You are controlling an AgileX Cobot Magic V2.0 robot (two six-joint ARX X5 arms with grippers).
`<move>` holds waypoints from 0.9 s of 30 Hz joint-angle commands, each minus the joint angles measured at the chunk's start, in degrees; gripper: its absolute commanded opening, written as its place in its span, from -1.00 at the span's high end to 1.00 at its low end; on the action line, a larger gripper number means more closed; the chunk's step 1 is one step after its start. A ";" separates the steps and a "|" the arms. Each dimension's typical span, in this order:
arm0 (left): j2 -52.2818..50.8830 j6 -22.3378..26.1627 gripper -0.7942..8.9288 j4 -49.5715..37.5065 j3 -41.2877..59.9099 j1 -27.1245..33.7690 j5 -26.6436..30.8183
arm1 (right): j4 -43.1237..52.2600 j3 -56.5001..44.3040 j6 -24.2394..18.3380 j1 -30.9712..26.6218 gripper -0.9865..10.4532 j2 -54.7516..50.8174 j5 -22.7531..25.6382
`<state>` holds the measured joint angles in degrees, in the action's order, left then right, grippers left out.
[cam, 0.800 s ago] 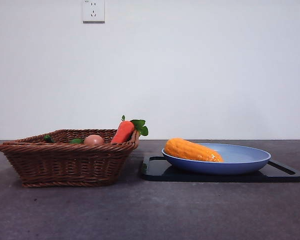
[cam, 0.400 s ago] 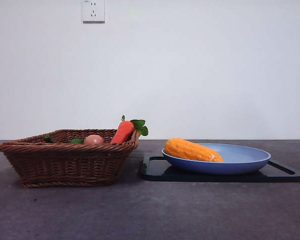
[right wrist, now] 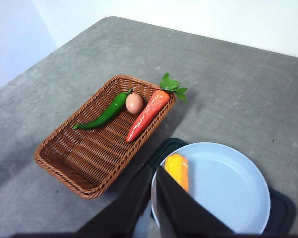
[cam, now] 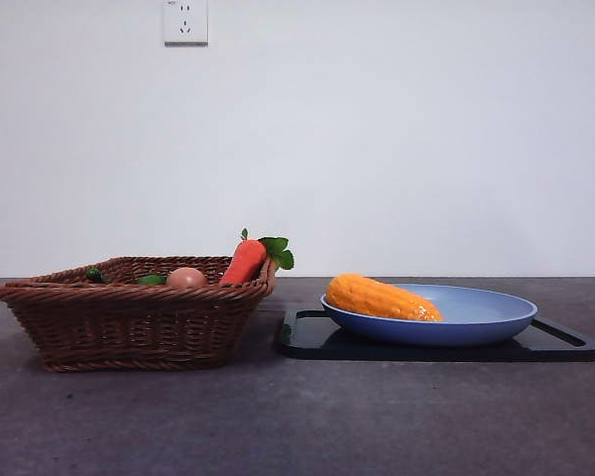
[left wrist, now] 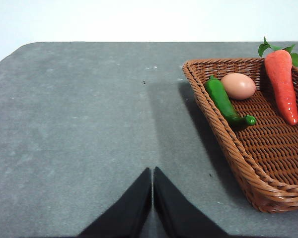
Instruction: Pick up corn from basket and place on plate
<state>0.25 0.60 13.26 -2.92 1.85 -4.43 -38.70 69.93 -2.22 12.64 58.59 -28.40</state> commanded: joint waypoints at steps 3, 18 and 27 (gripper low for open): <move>-0.09 -0.24 0.82 0.81 1.38 0.02 -0.17 | 3.41 0.42 -5.33 -3.65 0.82 -1.75 5.44; -0.09 -0.24 0.82 0.83 1.38 0.02 -0.17 | 33.77 -33.40 -2.03 -23.08 0.82 -28.00 7.76; -0.09 -0.24 0.82 0.83 1.38 0.02 -0.17 | 42.69 -53.13 -1.84 -24.79 0.82 -43.56 14.38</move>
<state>0.25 0.60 13.23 -2.92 1.85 -4.45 3.14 17.82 -5.02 -12.05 15.81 -14.28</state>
